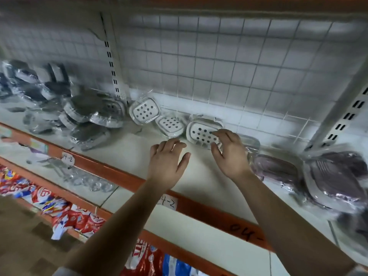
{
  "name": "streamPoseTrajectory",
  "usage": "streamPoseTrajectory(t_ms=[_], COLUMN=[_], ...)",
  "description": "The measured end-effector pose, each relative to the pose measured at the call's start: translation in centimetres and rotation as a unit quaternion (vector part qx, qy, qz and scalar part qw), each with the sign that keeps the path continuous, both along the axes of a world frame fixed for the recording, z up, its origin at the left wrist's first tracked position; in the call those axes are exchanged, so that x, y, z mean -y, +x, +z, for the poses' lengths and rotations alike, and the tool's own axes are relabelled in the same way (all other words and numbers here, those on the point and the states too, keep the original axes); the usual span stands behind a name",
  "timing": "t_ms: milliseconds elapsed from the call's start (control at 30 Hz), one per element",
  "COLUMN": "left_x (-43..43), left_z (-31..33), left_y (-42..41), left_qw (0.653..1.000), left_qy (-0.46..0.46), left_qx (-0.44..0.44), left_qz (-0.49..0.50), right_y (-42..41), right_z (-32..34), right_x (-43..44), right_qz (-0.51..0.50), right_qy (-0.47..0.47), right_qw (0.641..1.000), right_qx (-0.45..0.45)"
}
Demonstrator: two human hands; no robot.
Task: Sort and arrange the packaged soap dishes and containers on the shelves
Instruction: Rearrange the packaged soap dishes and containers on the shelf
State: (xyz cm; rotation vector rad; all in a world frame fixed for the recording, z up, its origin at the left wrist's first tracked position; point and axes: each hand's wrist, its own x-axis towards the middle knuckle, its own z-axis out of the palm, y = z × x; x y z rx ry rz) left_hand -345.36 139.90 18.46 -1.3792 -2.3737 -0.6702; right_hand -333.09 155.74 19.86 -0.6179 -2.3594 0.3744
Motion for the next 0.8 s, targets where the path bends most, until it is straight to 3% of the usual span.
streamPoseTrajectory(t_ms=[300,500,800], left_x=[-2.6,-3.7,-3.9], left_z=[-0.6,-1.0,-2.6], left_y=[-8.9,-12.2,-14.3], left_qw=[0.996,0.987,0.976], left_qy=[0.005,0.022,0.071], left_qx=[0.004,-0.003,-0.009], left_qz=[-0.092,-0.159,-0.207], right_y=[-6.6,-7.9,-9.3], right_z=[-0.2,-0.6,-1.1], right_x=[-0.8,0.4,1.3], right_qz=[-0.115,-0.165,-0.258], right_qy=[0.011,0.014,-0.025], right_qw=[0.988,0.985,0.963], right_qx=[0.104,0.043,0.075])
